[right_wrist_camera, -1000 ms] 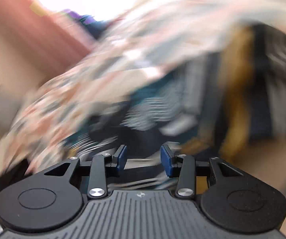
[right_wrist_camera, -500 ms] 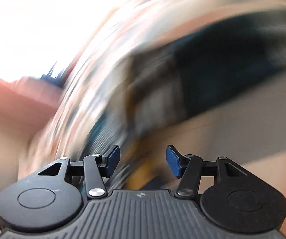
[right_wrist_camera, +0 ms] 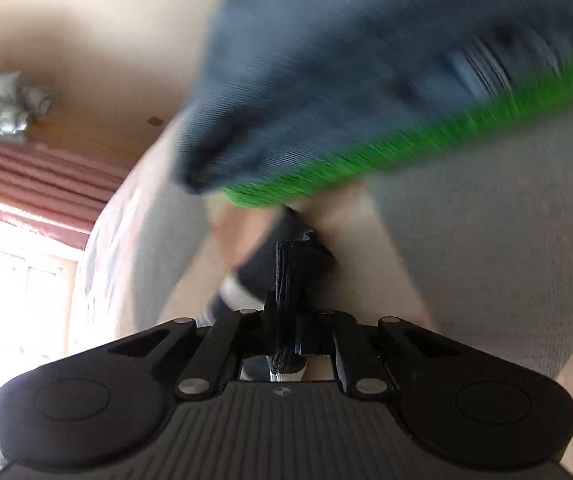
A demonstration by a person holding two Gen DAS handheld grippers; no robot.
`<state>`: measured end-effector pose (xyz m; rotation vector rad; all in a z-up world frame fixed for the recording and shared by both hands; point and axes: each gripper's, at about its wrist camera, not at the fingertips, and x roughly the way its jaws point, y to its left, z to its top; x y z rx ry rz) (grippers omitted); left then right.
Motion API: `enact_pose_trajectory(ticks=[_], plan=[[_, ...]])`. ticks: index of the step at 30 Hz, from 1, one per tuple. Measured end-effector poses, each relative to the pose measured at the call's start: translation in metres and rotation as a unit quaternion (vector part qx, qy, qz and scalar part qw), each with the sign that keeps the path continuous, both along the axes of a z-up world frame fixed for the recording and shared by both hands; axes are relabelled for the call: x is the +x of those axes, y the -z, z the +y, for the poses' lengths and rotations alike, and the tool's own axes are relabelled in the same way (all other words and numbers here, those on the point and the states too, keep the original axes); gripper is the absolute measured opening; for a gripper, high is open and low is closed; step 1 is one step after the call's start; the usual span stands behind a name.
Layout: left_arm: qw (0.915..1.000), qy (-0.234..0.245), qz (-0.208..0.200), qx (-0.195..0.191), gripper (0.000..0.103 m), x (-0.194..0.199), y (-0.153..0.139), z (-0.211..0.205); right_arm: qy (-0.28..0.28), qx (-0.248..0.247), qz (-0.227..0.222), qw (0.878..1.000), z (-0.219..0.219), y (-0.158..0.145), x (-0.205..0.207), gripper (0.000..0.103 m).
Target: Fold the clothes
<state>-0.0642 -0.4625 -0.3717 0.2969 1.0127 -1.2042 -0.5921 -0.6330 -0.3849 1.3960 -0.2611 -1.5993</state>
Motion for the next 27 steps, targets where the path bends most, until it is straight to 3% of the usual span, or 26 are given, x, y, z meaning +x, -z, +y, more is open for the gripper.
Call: enact_pose_trajectory(ticks=[2, 4, 6, 9, 12, 13, 16, 18, 19, 20, 21, 23, 24, 27], plan=[[0.9996, -0.026, 0.009, -0.005, 0.032, 0.011, -0.013, 0.020, -0.055, -0.065, 0.081, 0.993, -0.004, -0.056, 0.032, 0.008], [0.9985, -0.053, 0.008, -0.010, 0.032, 0.026, -0.026, 0.044, -0.118, -0.143, 0.167, 0.968, -0.008, -0.119, 0.071, 0.008], [0.9968, -0.079, 0.002, -0.013, 0.032, 0.044, -0.039, 0.071, -0.177, -0.231, 0.212, 0.933, -0.008, -0.184, 0.114, 0.008], [0.9926, -0.121, -0.005, -0.015, 0.032, 0.073, -0.054, 0.110, -0.293, -0.337, 0.206, 0.871, -0.001, -0.271, 0.184, 0.008], [0.9864, -0.164, 0.004, -0.014, 0.032, 0.103, -0.061, 0.148, -0.405, -0.389, 0.213, 0.799, 0.027, -0.320, 0.272, 0.008], [0.9837, -0.179, 0.011, -0.014, 0.032, 0.112, -0.061, 0.160, -0.436, -0.397, 0.204, 0.781, 0.038, -0.326, 0.303, 0.008], [0.9745, -0.221, 0.036, -0.014, 0.032, 0.140, -0.058, 0.196, -0.545, -0.394, 0.158, 0.723, 0.073, -0.314, 0.402, 0.008], [0.9684, -0.244, 0.052, -0.013, 0.032, 0.155, -0.053, 0.216, -0.619, -0.366, 0.147, 0.679, 0.104, -0.282, 0.469, 0.016], [0.9663, -0.251, 0.056, -0.009, 0.032, 0.162, -0.049, 0.224, -0.654, -0.341, 0.142, 0.661, 0.120, -0.261, 0.500, 0.027], [0.9647, -0.256, 0.059, -0.004, 0.033, 0.169, -0.044, 0.230, -0.687, -0.300, 0.136, 0.648, 0.136, -0.232, 0.528, 0.049], [0.9634, -0.261, 0.062, 0.003, 0.033, 0.175, -0.039, 0.235, -0.715, -0.259, 0.132, 0.635, 0.150, -0.204, 0.550, 0.054], [0.9606, -0.268, 0.070, 0.017, 0.035, 0.186, -0.028, 0.243, -0.745, -0.200, 0.137, 0.621, 0.170, -0.154, 0.554, 0.054], [0.9594, -0.270, 0.080, 0.021, 0.036, 0.189, -0.019, 0.246, -0.746, -0.183, 0.148, 0.623, 0.172, -0.135, 0.544, 0.053], [0.9548, -0.273, 0.115, 0.025, 0.038, 0.198, 0.002, 0.246, -0.718, -0.128, 0.216, 0.650, 0.154, -0.095, 0.497, 0.054]])
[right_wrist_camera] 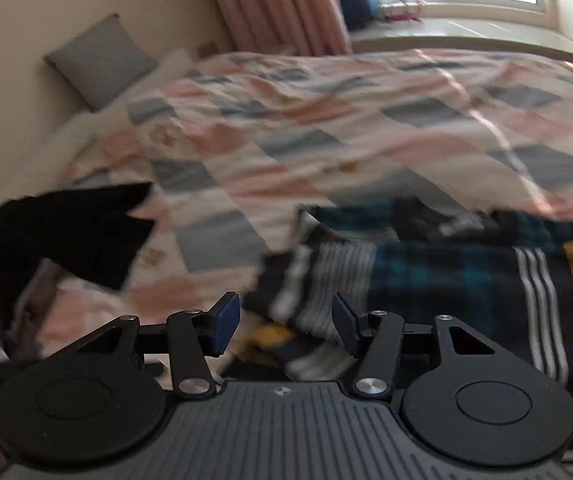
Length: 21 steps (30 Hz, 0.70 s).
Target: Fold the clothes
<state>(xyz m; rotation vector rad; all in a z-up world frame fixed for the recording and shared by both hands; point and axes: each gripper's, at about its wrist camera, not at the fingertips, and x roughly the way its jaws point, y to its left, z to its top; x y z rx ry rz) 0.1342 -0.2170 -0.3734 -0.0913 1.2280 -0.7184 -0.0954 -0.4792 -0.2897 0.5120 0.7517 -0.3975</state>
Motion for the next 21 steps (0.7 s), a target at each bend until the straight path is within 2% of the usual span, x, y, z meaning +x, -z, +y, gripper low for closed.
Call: enact_pose_trajectory(ticks=[1, 3, 6, 9, 13, 14, 16, 17, 18, 19, 20, 21], plan=[[0.9999, -0.002, 0.012, -0.007, 0.040, 0.004, 0.005, -0.004, 0.027, -0.006, 0.030, 0.999, -0.016, 0.008, -0.028, 0.054], [0.9990, -0.007, 0.036, -0.025, 0.054, 0.007, 0.016, -0.017, 0.082, -0.023, 0.091, 0.992, -0.029, 0.034, -0.075, 0.054], [0.9964, -0.016, 0.065, -0.052, 0.058, 0.020, 0.031, -0.045, 0.117, -0.095, 0.169, 0.974, -0.035, 0.069, -0.131, 0.054], [0.9926, -0.036, 0.093, -0.068, 0.063, 0.035, 0.047, -0.078, 0.099, -0.182, 0.215, 0.954, -0.044, 0.084, -0.152, 0.054], [0.9848, -0.075, 0.134, -0.082, 0.063, 0.051, 0.070, -0.105, 0.017, -0.280, 0.255, 0.926, -0.044, 0.106, -0.150, 0.054], [0.9835, -0.082, 0.139, -0.082, 0.061, 0.052, 0.074, -0.108, -0.005, -0.300, 0.266, 0.916, -0.042, 0.113, -0.147, 0.053], [0.9814, -0.093, 0.147, -0.082, 0.048, 0.053, 0.081, -0.114, -0.042, -0.340, 0.284, 0.896, -0.039, 0.127, -0.145, 0.050], [0.9824, -0.088, 0.143, -0.081, 0.029, 0.051, 0.080, -0.117, -0.059, -0.359, 0.291, 0.885, -0.039, 0.134, -0.142, 0.039], [0.9843, -0.079, 0.134, -0.083, 0.021, 0.049, 0.077, -0.120, -0.072, -0.380, 0.297, 0.873, -0.038, 0.140, -0.137, 0.025], [0.9868, -0.070, 0.120, -0.084, 0.020, 0.046, 0.073, -0.122, -0.078, -0.401, 0.303, 0.861, -0.038, 0.143, -0.135, 0.016], [0.9903, -0.056, 0.097, -0.082, 0.017, 0.042, 0.066, -0.124, -0.079, -0.412, 0.304, 0.855, -0.040, 0.145, -0.136, 0.009], [0.9930, -0.040, 0.075, -0.082, 0.016, 0.038, 0.059, -0.124, -0.075, -0.410, 0.295, 0.860, -0.042, 0.143, -0.139, 0.006]])
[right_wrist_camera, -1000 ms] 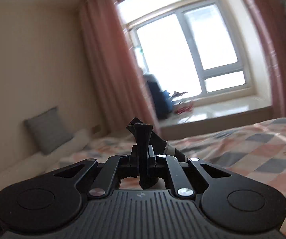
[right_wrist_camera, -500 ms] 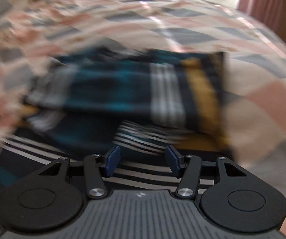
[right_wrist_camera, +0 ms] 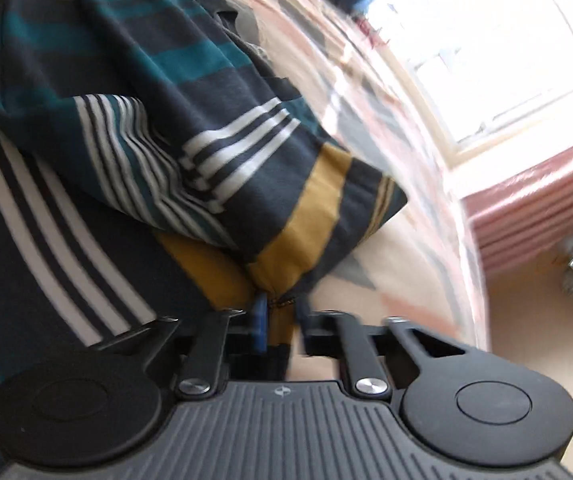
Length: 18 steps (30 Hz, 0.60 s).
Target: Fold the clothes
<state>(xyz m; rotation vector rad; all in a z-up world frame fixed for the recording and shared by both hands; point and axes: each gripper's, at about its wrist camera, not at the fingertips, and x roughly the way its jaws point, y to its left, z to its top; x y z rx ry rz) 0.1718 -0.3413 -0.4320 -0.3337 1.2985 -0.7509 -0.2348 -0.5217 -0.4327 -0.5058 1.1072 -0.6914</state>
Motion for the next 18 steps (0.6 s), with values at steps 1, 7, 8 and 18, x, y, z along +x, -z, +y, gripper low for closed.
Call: enact_pose_trajectory(ticks=[1, 7, 8, 18], plan=[[0.9997, 0.012, -0.020, -0.001, 0.016, -0.004, -0.006, 0.000, 0.009, 0.006, -0.017, 1.000, -0.003, -0.002, -0.004, 0.006], [0.9936, 0.071, -0.080, 0.038, 0.014, -0.024, -0.001, 0.005, 0.031, 0.077, -0.024, 0.996, -0.014, 0.008, -0.022, 0.015], [0.9927, 0.074, -0.085, 0.042, 0.014, -0.027, 0.000, 0.005, 0.034, 0.084, -0.023, 0.996, -0.016, 0.004, -0.019, 0.015], [0.9983, 0.025, -0.049, 0.019, 0.039, -0.016, -0.011, 0.021, 0.125, 0.164, -0.179, 0.962, -0.050, -0.063, -0.019, 0.045]])
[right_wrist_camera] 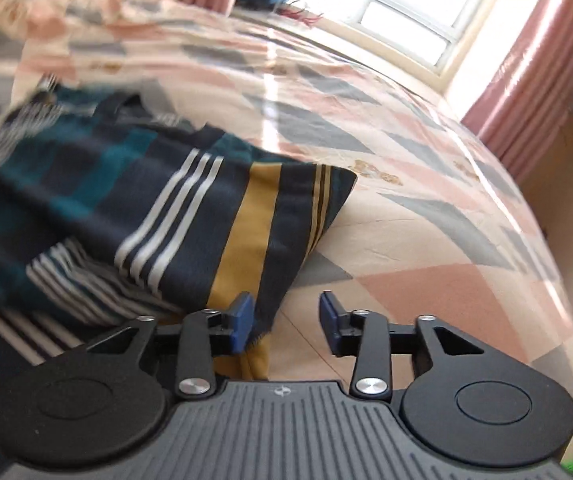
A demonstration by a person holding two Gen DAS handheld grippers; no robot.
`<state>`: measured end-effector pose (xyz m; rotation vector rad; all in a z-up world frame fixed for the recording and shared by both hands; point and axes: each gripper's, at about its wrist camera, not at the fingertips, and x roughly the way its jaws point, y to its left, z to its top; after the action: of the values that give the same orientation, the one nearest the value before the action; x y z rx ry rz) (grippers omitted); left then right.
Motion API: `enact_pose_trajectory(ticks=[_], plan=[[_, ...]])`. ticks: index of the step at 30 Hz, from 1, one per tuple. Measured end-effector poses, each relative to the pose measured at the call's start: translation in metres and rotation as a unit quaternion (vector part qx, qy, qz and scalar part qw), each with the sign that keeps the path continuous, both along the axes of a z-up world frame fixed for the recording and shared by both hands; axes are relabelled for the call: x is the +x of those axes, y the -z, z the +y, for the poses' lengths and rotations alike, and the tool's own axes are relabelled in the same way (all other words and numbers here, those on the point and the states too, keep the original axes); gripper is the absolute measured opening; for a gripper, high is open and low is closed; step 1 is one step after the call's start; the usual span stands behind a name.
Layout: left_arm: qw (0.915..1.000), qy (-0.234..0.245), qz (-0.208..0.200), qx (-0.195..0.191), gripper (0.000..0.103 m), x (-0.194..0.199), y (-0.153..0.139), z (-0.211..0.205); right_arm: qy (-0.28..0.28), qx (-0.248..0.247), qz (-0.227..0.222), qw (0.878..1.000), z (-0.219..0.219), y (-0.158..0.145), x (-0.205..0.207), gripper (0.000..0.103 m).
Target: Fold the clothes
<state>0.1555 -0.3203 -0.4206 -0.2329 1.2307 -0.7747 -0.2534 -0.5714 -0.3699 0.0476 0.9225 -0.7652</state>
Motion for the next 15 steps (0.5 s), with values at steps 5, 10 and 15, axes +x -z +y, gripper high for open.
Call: enact_pose_trajectory(ticks=[5, 10, 15], plan=[[0.9926, -0.065, 0.094, -0.040, 0.015, 0.016, 0.034, 0.004, 0.064, 0.062, -0.090, 0.992, -0.037, -0.008, 0.004, 0.043], [0.9979, -0.020, -0.027, -0.055, 0.005, -0.004, 0.001, 0.004, 0.125, 0.087, -0.175, 0.973, -0.095, -0.015, 0.023, 0.009], [0.9932, 0.033, -0.111, 0.008, 0.008, -0.024, 0.001, -0.003, 0.155, 0.143, -0.148, 0.966, -0.139, 0.028, 0.060, 0.009]])
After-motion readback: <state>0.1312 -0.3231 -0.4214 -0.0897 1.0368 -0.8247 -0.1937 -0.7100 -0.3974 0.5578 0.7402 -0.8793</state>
